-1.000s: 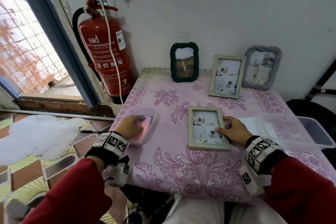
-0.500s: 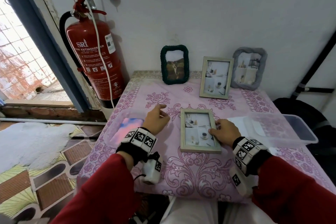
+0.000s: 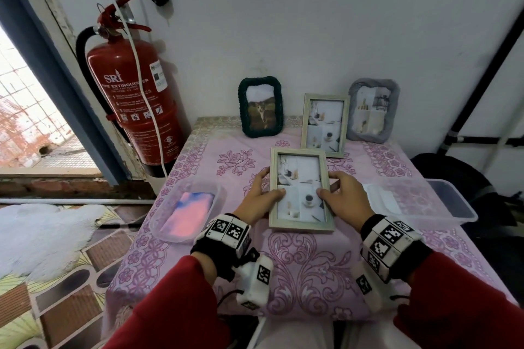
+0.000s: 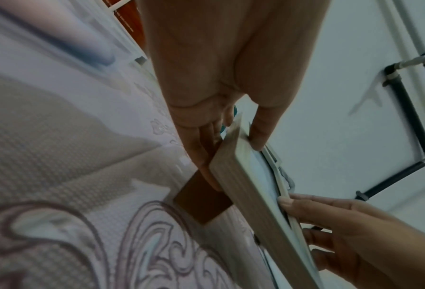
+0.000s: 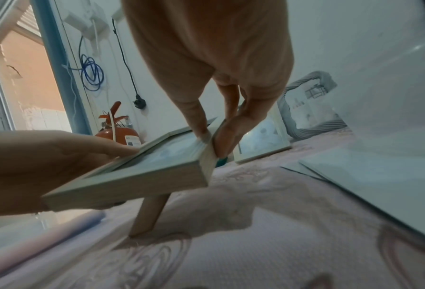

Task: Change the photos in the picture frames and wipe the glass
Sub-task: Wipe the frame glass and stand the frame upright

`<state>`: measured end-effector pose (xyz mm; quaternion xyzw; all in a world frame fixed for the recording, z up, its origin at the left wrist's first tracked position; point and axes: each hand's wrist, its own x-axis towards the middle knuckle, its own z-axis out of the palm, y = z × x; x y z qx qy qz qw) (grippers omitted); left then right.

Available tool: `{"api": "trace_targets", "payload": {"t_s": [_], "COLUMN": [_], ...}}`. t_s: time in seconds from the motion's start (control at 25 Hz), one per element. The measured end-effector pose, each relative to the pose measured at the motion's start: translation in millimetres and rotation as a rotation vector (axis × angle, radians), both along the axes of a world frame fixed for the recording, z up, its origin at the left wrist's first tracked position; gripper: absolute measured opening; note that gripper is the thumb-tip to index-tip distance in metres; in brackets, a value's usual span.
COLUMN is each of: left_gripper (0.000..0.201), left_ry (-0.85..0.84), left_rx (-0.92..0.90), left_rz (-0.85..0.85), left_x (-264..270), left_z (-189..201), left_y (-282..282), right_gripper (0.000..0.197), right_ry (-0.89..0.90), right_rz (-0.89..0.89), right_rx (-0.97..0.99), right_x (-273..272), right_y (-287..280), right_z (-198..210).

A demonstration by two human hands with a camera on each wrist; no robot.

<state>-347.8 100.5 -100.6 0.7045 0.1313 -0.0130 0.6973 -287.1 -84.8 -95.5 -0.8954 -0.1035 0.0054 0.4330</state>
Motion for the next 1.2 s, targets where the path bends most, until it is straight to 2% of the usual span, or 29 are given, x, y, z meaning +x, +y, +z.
{"api": "trace_targets", "payload": {"t_s": [0.16, 0.32, 0.44, 0.72, 0.88, 1.2], "left_gripper": [0.062, 0.042, 0.035, 0.032, 0.030, 0.020], "left_ry": [-0.141, -0.229, -0.289, -0.285, -0.297, -0.315], "left_rx": [-0.058, -0.044, -0.084, -0.109, -0.142, -0.017], "left_rz": [0.052, 0.097, 0.132, 0.159, 0.231, 0.331], "left_x": [8.9, 14.7, 21.2, 47.7, 70.7, 116.8], "left_z": [10.4, 25.3, 36.0, 53.3, 61.5, 50.7], "left_y": [0.2, 10.3, 28.5, 85.1, 118.4, 187.8], "right_gripper": [0.043, 0.042, 0.043, 0.044, 0.044, 0.043], "right_ry": [-0.056, -0.092, -0.126, -0.169, -0.152, -0.149], "right_rz": [0.014, 0.042, 0.069, 0.155, 0.211, 0.293], "right_rx": [0.101, 0.214, 0.243, 0.219, 0.215, 0.140], "right_x": [-2.6, 1.0, 10.4, 43.4, 71.2, 124.0], "right_y": [5.2, 14.0, 26.7, 79.4, 118.3, 187.9], "right_z": [11.2, 21.0, 27.6, 43.1, 46.2, 31.9]}}
